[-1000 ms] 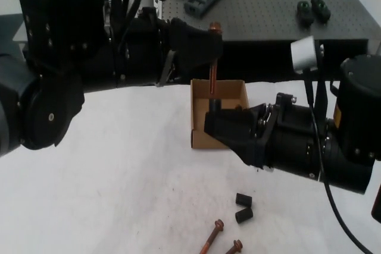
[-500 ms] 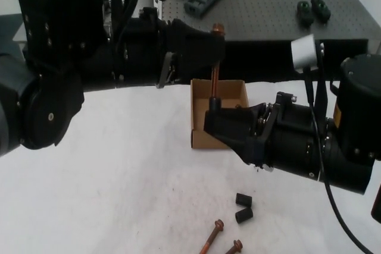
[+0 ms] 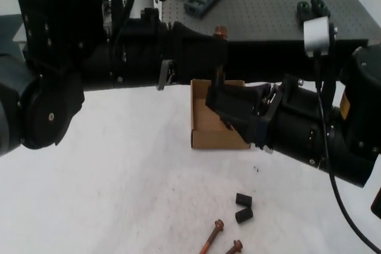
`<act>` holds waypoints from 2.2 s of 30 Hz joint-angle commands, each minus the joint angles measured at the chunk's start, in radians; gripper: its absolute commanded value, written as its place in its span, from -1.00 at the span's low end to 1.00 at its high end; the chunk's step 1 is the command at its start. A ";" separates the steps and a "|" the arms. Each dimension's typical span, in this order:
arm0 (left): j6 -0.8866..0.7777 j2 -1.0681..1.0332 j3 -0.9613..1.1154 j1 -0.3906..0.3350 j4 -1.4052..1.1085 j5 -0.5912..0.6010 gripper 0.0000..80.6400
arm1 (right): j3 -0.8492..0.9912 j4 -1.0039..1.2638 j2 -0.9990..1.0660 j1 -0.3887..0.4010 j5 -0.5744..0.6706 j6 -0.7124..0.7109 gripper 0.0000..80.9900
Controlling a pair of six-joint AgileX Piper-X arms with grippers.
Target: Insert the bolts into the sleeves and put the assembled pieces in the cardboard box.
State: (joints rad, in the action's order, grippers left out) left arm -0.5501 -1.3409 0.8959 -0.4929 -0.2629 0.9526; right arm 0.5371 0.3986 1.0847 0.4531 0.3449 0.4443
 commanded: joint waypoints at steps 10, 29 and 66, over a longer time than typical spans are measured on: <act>0.050 0.014 0.003 -0.001 0.028 -0.232 0.25 | 0.071 -0.120 0.064 -0.185 -0.059 -0.092 -0.95; 0.446 -0.182 0.003 -0.012 0.571 -0.517 0.24 | 0.978 -0.892 0.949 -0.264 -0.318 -0.470 -0.95; 0.790 -0.700 0.506 -0.281 1.170 -0.731 -0.37 | 0.538 -0.938 0.277 -0.305 -0.270 -0.406 -0.13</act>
State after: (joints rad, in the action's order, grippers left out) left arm 0.2352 -2.0261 1.4002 -0.7651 0.8973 0.2123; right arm 1.1610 -0.5373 1.4545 0.1519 0.0626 0.0000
